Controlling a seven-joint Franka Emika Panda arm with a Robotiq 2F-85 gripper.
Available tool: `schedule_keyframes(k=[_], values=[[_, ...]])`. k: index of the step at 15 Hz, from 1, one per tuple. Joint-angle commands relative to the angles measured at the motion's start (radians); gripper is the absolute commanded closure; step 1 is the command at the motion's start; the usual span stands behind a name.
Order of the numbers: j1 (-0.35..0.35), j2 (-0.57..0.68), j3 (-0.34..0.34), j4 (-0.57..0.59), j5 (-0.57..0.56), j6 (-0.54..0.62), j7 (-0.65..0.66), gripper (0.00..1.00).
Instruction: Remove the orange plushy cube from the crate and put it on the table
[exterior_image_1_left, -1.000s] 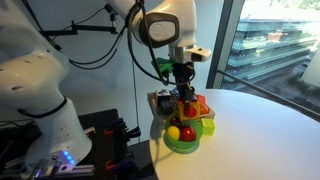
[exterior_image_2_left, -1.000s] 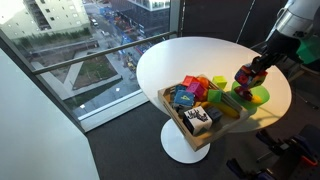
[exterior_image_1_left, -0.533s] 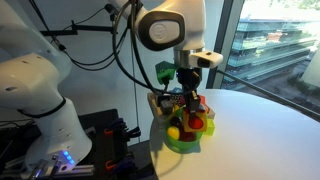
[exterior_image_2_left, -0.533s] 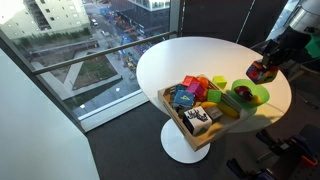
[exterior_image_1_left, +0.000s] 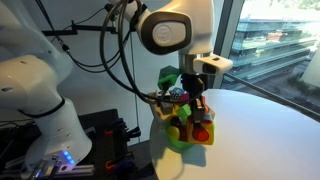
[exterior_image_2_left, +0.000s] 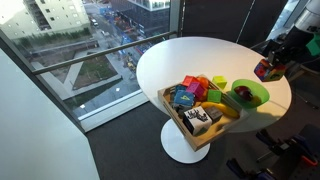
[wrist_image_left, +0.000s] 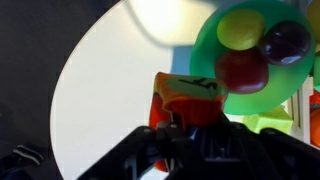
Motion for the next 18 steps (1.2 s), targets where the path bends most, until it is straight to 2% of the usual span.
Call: schedule_keyframes(k=[1, 9, 18], values=[[-0.017, 0.052, -0.008, 0.059, -0.056, -0.009, 0.077, 0.89], [-0.005, 0.155, -0.028, 0.161, -0.163, -0.01, 0.234, 0.89], [0.07, 0.252, -0.03, 0.227, -0.165, 0.009, 0.288, 0.89]])
